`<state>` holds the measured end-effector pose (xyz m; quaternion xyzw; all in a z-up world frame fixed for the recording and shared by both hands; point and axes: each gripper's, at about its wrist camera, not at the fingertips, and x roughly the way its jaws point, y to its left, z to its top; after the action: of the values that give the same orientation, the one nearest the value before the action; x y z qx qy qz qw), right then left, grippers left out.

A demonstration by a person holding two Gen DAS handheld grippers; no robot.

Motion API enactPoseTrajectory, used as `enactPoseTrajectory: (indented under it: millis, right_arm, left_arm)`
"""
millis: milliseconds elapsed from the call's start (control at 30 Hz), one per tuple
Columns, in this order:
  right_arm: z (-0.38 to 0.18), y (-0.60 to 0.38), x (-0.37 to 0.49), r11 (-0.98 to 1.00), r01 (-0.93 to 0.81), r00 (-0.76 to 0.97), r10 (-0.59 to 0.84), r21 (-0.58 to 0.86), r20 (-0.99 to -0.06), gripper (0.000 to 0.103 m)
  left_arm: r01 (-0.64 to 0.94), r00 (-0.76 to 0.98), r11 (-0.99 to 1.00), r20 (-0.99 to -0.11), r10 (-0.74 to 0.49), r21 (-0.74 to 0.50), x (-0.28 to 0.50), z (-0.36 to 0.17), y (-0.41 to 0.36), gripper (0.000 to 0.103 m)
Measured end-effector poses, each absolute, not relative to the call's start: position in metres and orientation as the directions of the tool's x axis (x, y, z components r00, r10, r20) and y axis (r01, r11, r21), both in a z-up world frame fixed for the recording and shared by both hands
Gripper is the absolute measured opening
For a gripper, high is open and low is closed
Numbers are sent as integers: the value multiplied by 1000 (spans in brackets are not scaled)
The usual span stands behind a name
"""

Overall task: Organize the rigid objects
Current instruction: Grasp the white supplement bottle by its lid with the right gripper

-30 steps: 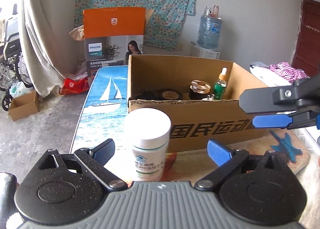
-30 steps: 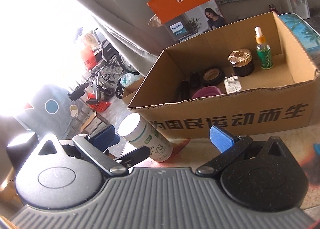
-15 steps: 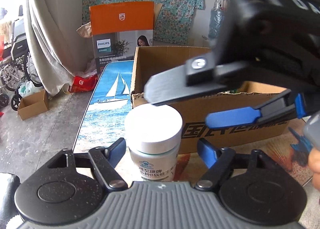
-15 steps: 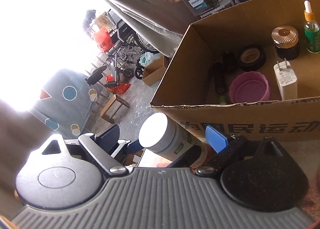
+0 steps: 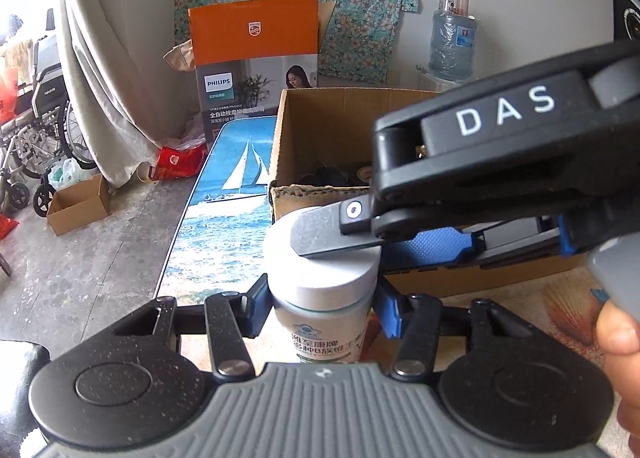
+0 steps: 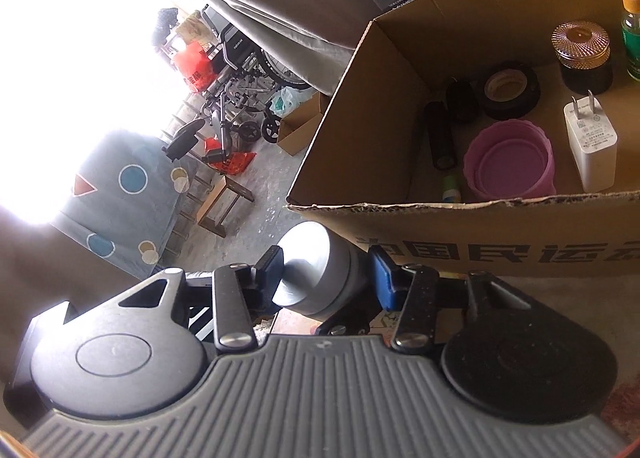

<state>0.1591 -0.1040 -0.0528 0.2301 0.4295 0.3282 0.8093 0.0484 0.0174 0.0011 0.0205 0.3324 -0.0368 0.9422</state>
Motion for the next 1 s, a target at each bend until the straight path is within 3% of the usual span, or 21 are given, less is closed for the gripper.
enactPoseTrajectory:
  millis: [667,1000]
  right_arm:
    - [-38,-111,147,680,-375,438,729,630,-527,45]
    - [10,-100,124,613,-497,426,789,614,-443,45]
  left_arm:
    - [88,789,996,-611,-60,16,35,13,10,54]
    - [28,850,995,-526,29,101,3,64,19,54]
